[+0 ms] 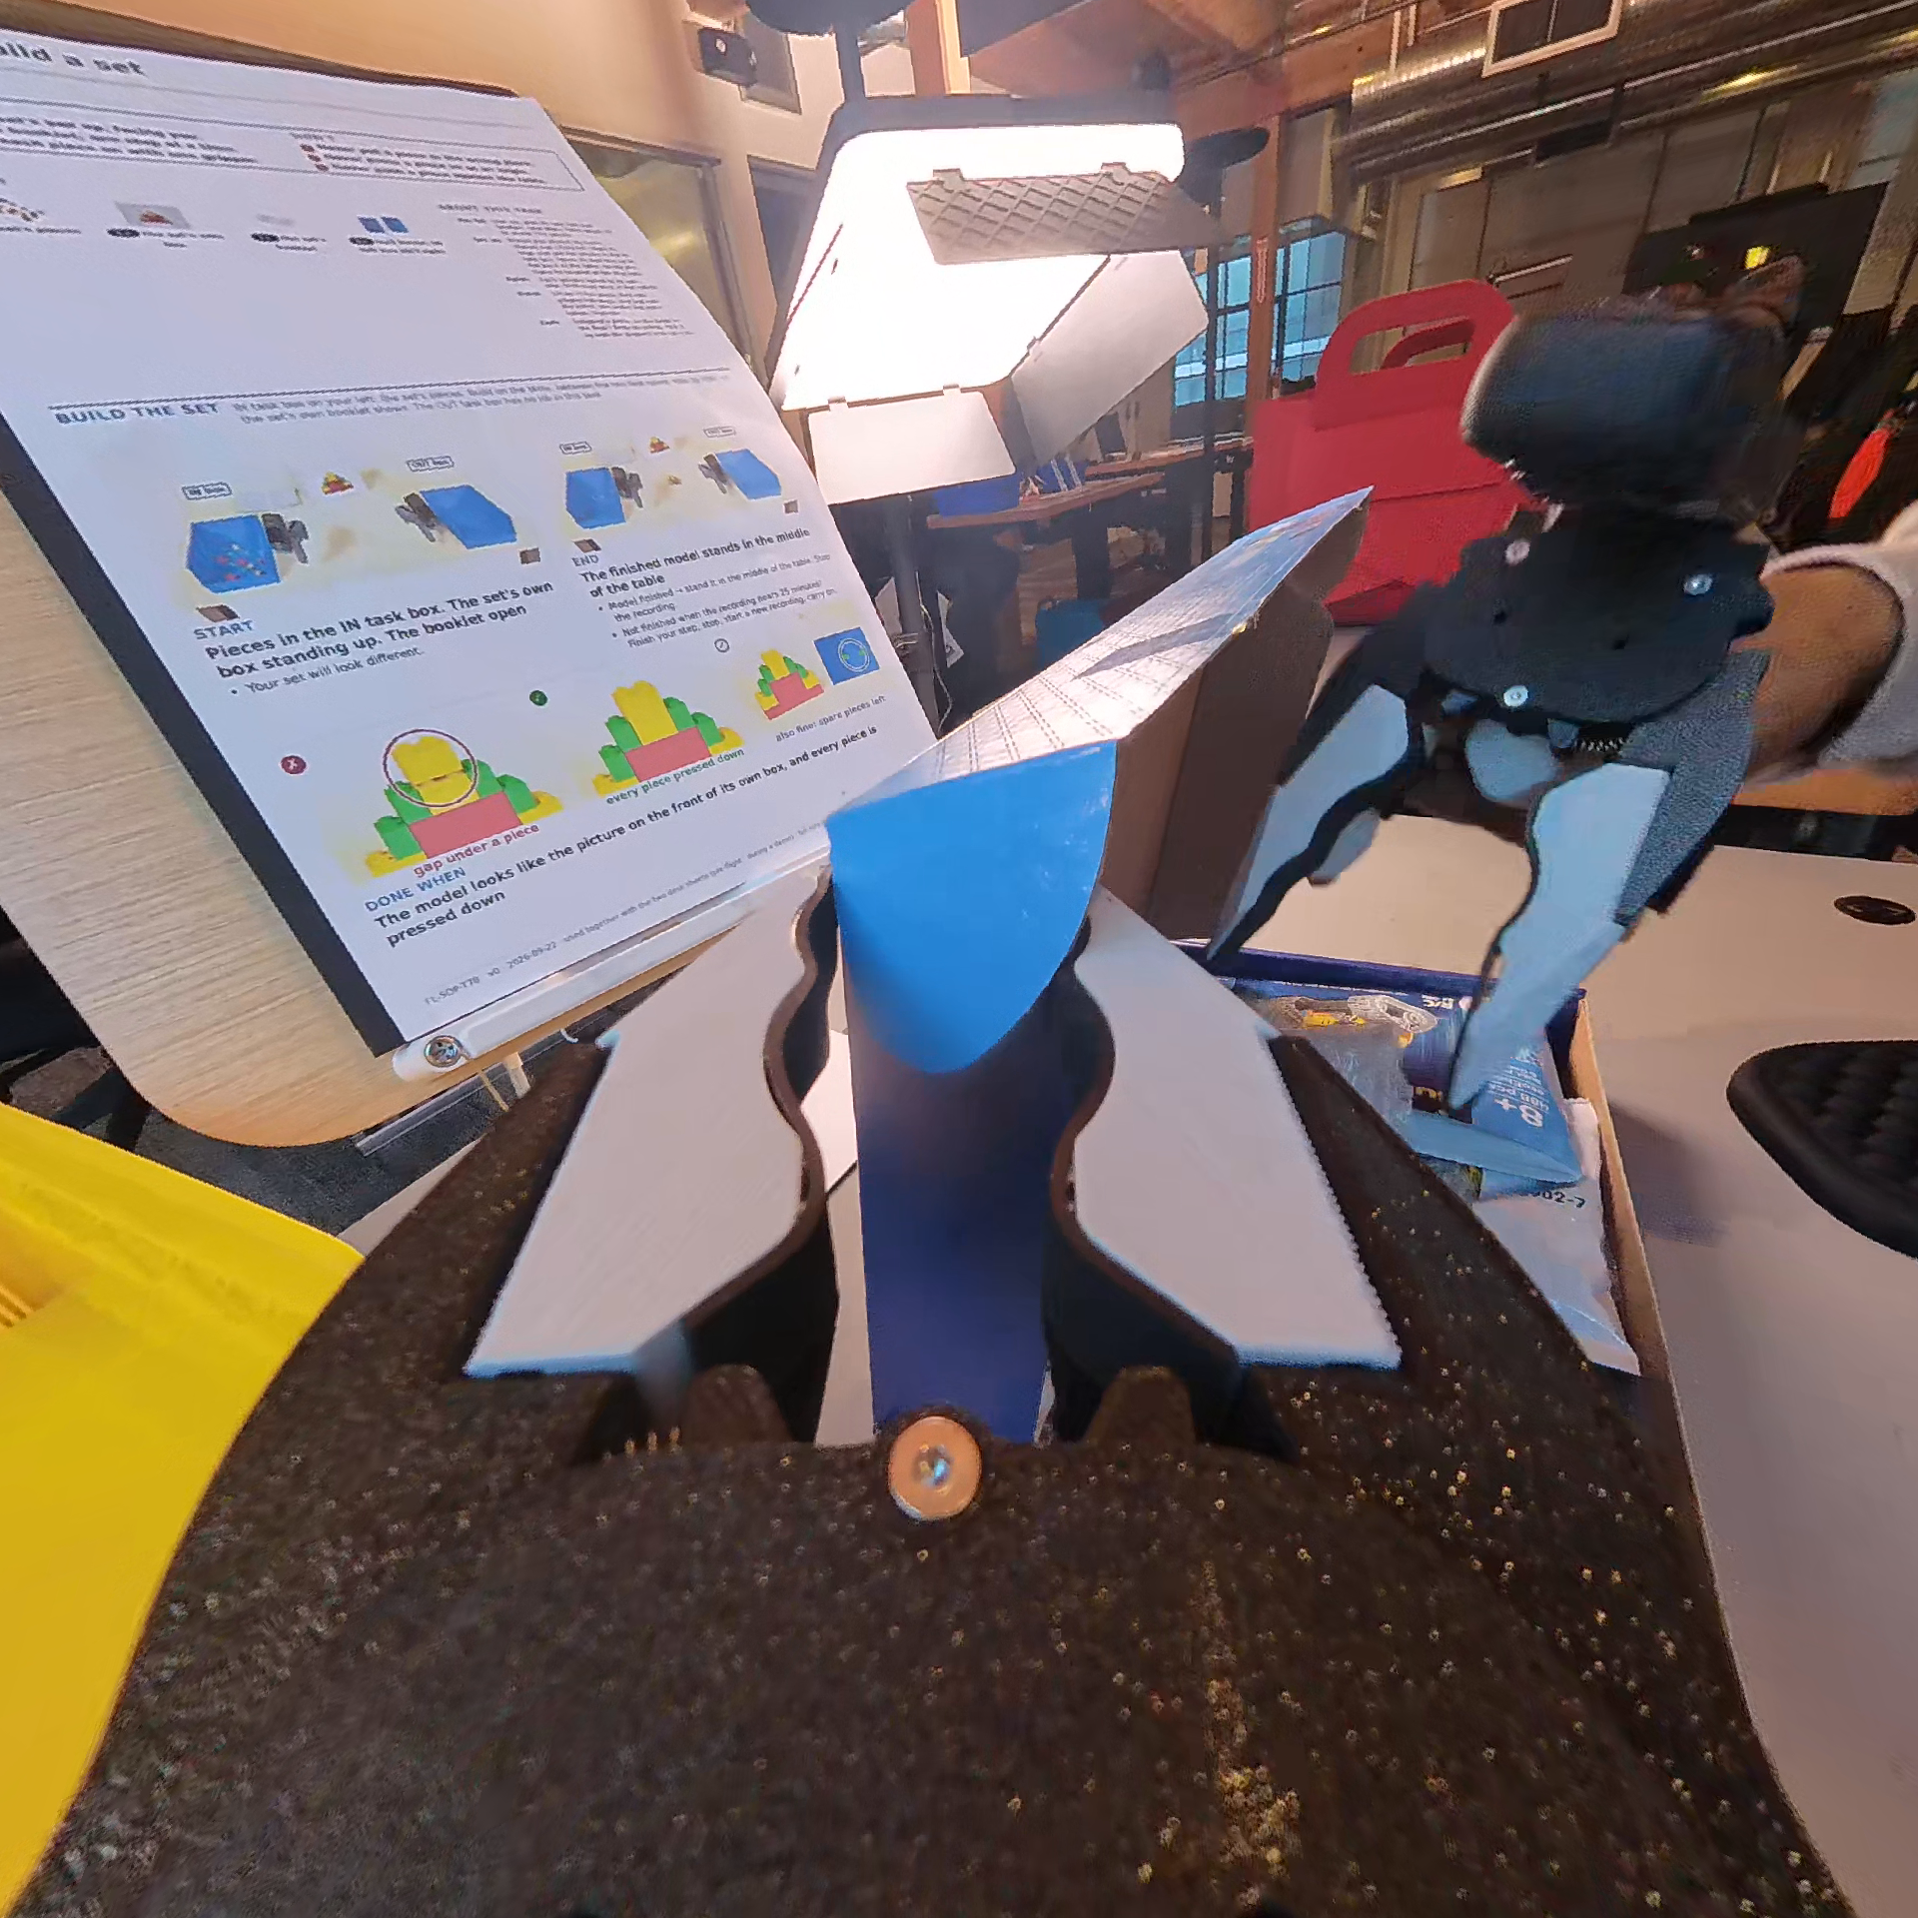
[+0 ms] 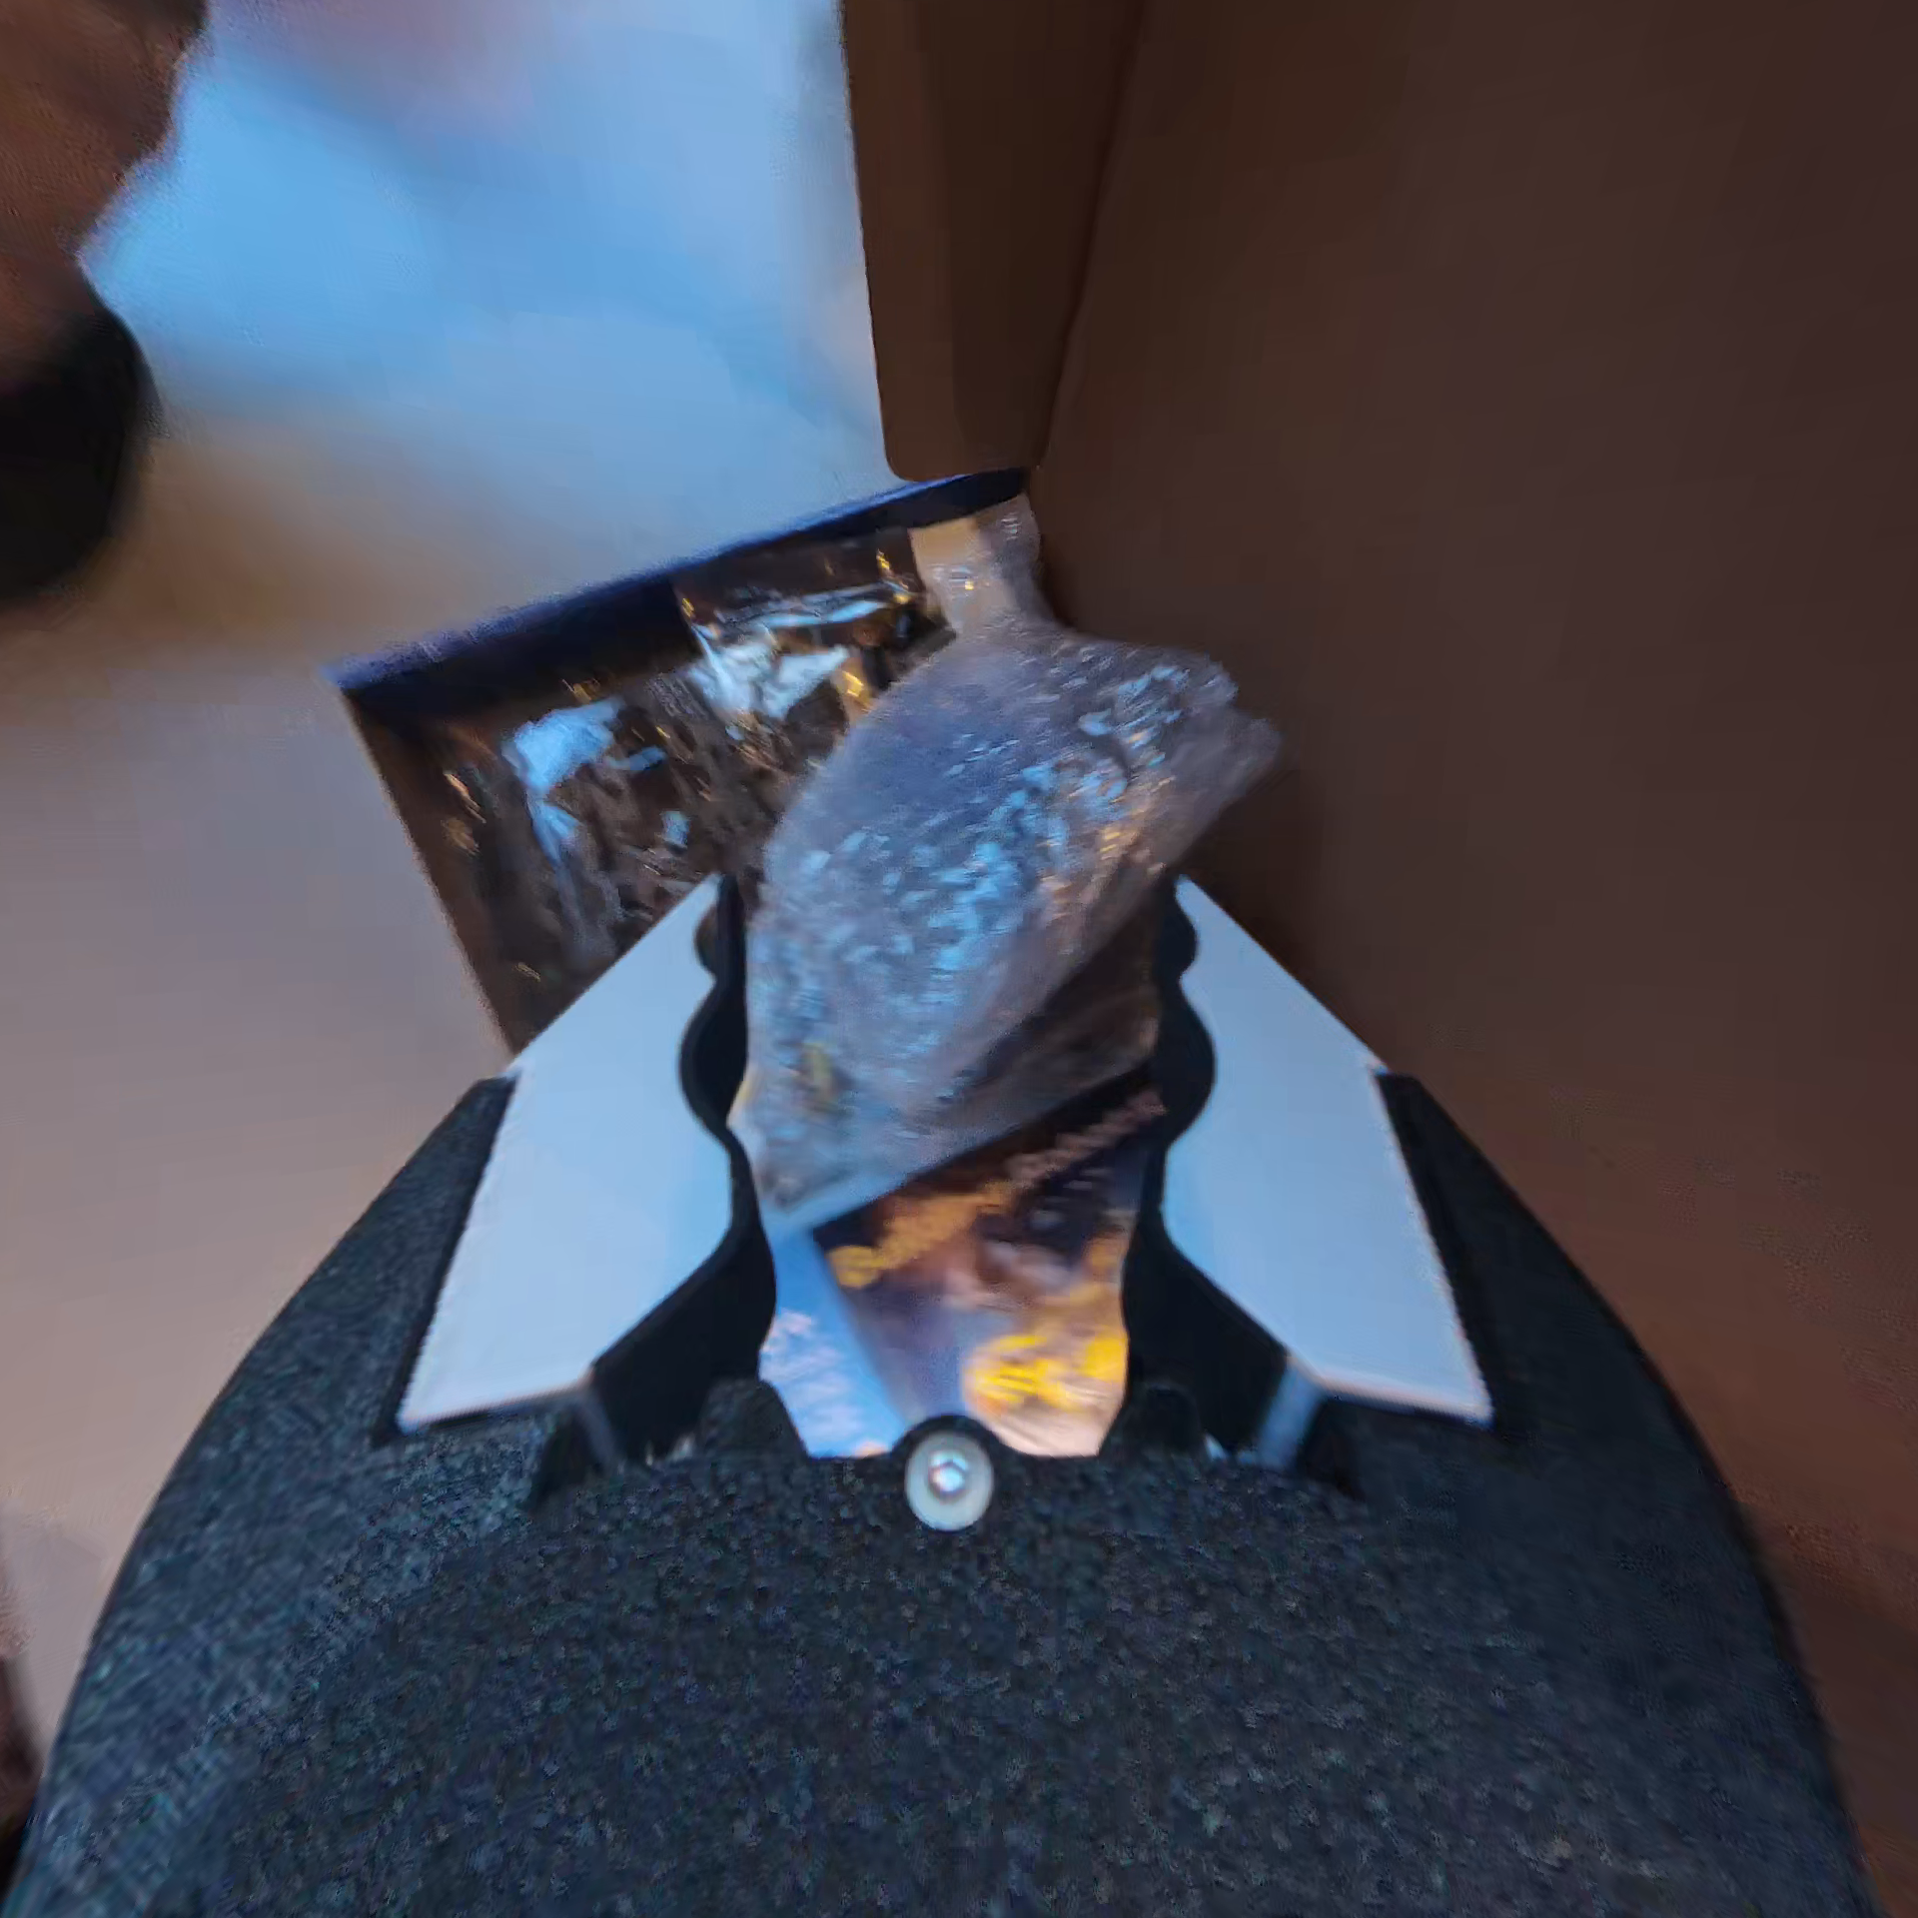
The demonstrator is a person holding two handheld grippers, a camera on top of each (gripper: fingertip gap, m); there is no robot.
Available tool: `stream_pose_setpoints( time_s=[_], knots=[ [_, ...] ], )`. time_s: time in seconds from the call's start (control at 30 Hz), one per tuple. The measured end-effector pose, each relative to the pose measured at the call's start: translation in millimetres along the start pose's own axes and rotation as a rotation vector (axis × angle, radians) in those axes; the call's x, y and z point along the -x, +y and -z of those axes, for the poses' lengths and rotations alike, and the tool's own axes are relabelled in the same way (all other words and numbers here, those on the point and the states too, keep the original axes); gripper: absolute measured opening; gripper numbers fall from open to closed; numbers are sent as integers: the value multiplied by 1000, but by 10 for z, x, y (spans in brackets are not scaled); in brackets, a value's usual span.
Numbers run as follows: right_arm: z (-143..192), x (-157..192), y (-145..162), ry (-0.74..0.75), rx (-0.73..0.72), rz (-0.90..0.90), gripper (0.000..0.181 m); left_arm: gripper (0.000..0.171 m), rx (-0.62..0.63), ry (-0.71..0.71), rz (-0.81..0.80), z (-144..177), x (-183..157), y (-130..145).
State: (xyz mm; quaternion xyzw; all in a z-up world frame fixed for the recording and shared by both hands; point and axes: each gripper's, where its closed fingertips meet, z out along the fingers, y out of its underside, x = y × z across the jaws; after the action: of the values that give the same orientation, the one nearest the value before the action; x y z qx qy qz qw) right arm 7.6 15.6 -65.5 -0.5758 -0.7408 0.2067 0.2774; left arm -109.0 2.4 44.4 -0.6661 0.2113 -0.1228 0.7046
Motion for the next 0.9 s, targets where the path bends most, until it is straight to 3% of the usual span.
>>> stream_pose_setpoints(
  time_s=[0.1,0.17,0.2,0.3,0.47,0.53,0.6,0.67,0.7,0.83,0.9],
  knots=[
    [-206,50,211,-11,-92,-315,84,38,-1,-9,0,-8,7,-2],
    [-382,-9,330,38,-112,-365,61,38,1,-13,-4,-7,4,-1],
    [-385,-51,287,48,-169,-350,39,38,5,-14,-9,-6,2,1],
    [-198,25,24,-69,-288,-181,24,38,8,-14,-19,2,0,4],
    [227,627,-258,-503,-316,61,10,38,-22,-3,20,-11,16,-5],
    [127,631,-227,-559,-239,16,8,39,-26,-1,25,-12,17,-6],
    [-226,461,-32,-471,-118,-24,7,40,-22,-9,21,-12,27,-3],
    [-551,229,275,-300,32,26,19,39,-22,-5,20,-6,26,-3],
    [-585,184,269,-259,15,32,23,39,-21,3,19,-3,16,1],
    [-248,156,-35,-152,-174,39,55,37,-29,-12,24,-1,51,-4],
    [-111,428,-43,-172,-178,123,77,38,-37,-18,27,-8,61,-8]
  ],
)
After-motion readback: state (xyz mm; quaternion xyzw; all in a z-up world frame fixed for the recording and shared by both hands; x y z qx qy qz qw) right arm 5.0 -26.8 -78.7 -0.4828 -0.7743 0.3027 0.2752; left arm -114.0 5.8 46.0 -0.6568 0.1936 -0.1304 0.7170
